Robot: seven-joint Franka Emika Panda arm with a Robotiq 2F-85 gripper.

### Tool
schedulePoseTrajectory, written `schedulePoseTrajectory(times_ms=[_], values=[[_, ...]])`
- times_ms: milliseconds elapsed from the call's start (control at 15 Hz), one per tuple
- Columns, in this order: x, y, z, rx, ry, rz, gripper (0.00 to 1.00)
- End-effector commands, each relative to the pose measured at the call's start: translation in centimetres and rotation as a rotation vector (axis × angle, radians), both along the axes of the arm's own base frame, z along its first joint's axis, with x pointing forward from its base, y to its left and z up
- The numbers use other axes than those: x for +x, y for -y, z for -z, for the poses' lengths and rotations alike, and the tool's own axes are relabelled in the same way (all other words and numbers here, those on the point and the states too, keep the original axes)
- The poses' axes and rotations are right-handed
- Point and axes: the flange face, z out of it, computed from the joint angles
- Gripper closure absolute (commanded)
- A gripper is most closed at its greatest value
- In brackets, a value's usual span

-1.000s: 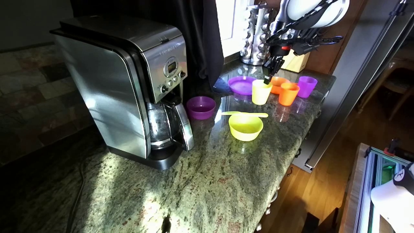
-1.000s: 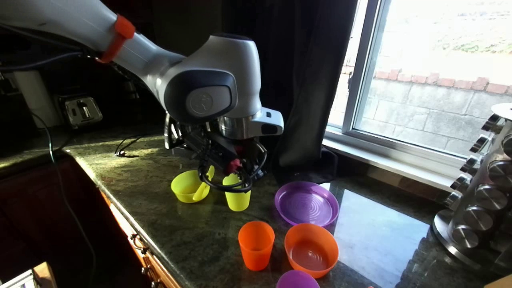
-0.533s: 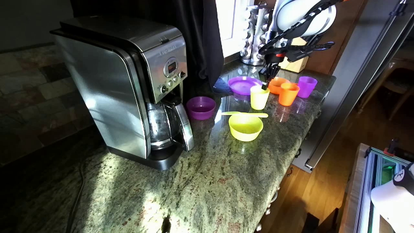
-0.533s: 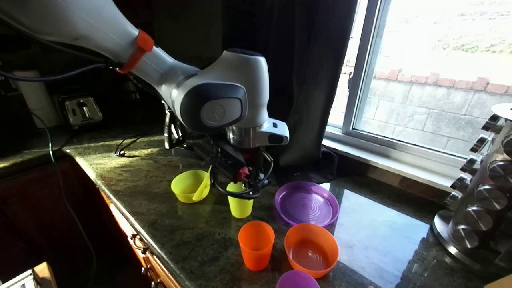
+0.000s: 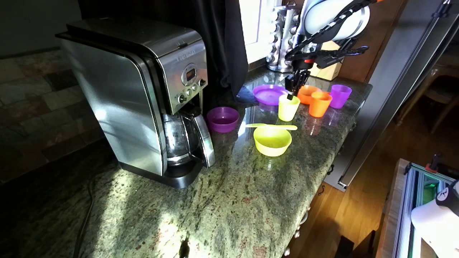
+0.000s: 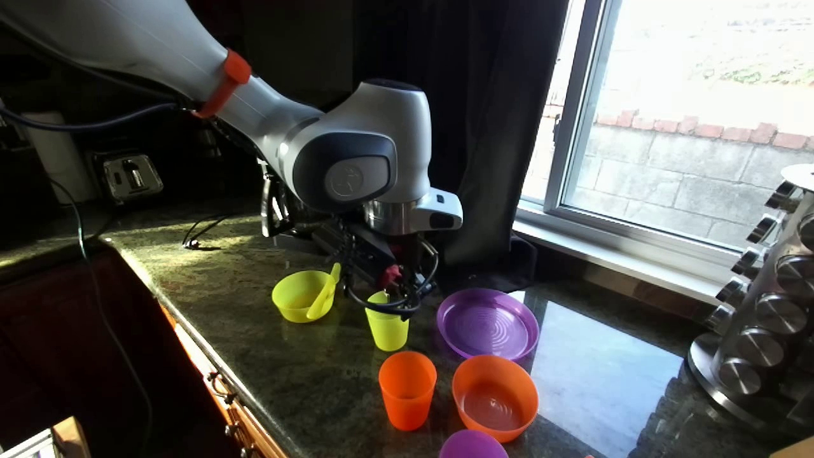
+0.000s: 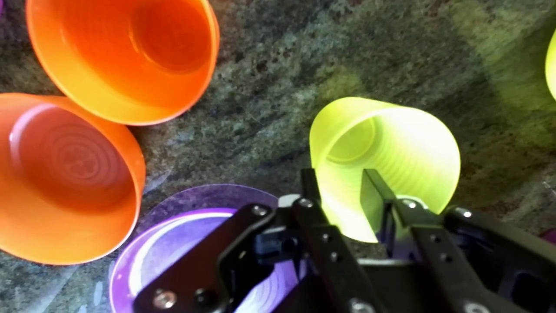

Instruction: Put the yellow cup and knife on the countertop

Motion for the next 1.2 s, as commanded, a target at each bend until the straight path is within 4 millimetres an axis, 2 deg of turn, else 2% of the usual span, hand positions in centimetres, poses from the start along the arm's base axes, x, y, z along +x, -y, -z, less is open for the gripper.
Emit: schedulePoseTrajectory(times_ms=[0, 267, 333, 533, 733, 933, 1133], values=[[-0.2, -0.2, -1.4, -0.001, 0.028, 0.0, 0.35], [-0.7, -1.8, -3.7, -0.012, 0.067, -0.023, 0.05], [-1.0, -2.5, -4.4, -0.014, 0.075, -0.04, 0.01], [-2.1, -5.5, -5.8, -0.019, 0.087, -0.102, 0.0], [-3.3, -9.1, -6.0, -0.014, 0.084, -0.199, 0.0], [-3.7, -12.1, -5.0, -0.011, 0.062, -0.324, 0.0], [-3.6, -13.9, -3.1, -0.027, 0.019, -0.458, 0.0]])
